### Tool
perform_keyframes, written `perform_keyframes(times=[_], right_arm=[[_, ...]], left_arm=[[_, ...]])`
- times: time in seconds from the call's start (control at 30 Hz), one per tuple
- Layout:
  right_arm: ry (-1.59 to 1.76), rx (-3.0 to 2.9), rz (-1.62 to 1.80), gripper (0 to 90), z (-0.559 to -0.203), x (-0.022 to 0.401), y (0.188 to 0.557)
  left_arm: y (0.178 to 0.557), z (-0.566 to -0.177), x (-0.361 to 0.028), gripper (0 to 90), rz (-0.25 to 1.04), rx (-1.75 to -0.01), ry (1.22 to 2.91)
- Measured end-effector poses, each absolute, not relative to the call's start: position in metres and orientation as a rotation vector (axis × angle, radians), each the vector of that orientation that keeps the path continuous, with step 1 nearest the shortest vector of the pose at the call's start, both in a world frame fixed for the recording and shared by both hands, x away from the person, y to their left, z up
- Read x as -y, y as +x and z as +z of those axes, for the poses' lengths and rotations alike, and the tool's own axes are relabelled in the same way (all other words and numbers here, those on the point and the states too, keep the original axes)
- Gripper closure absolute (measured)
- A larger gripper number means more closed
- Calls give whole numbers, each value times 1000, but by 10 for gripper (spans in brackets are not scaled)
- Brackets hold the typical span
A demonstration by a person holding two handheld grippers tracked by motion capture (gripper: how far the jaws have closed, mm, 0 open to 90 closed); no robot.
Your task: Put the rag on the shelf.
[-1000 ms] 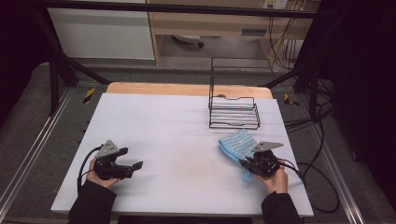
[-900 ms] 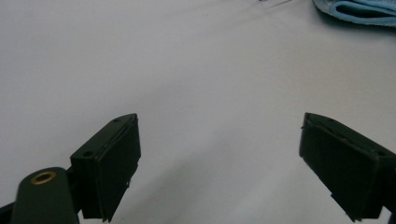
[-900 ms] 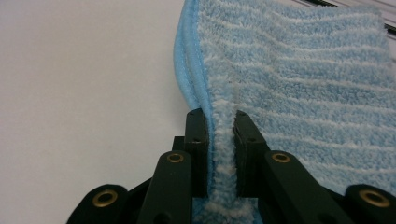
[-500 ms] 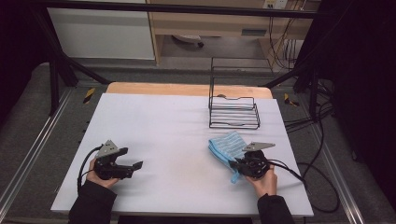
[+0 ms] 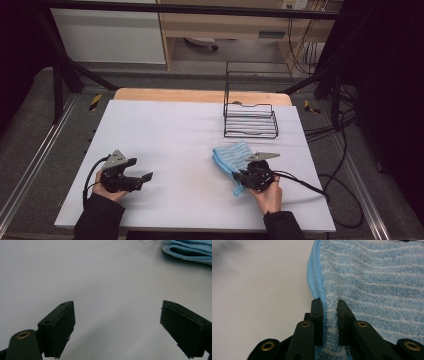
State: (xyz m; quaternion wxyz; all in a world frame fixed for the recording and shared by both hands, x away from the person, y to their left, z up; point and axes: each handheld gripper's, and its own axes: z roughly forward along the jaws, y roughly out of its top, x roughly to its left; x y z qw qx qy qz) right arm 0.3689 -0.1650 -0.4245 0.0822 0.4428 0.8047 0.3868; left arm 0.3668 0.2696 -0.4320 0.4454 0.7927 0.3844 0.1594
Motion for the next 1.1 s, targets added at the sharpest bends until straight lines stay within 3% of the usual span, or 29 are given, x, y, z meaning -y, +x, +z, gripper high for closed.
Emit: perform_keyframes(times=[0.8, 0.9, 0.97, 1.03, 1.07, 1.1], right_arm=[[1299, -2449, 1087, 772, -437, 104, 370], [1263, -2475, 1082, 730, -438, 105, 370], [1233, -2502, 1111, 612, -434, 107, 370], [1223, -2508, 1134, 588, -432, 108, 369], [1194, -2501, 1191, 474, -426, 111, 368], [1171, -2496, 1208, 441, -423, 113, 368]], left_arm=[[367, -432, -270, 128, 396, -949, 1967], [367, -432, -271, 128, 397, -950, 1965], [367, -432, -271, 128, 396, -951, 1965], [367, -432, -271, 128, 396, -950, 1964], [367, -432, -271, 128, 395, -950, 1966], [368, -432, -270, 129, 393, -949, 1964]])
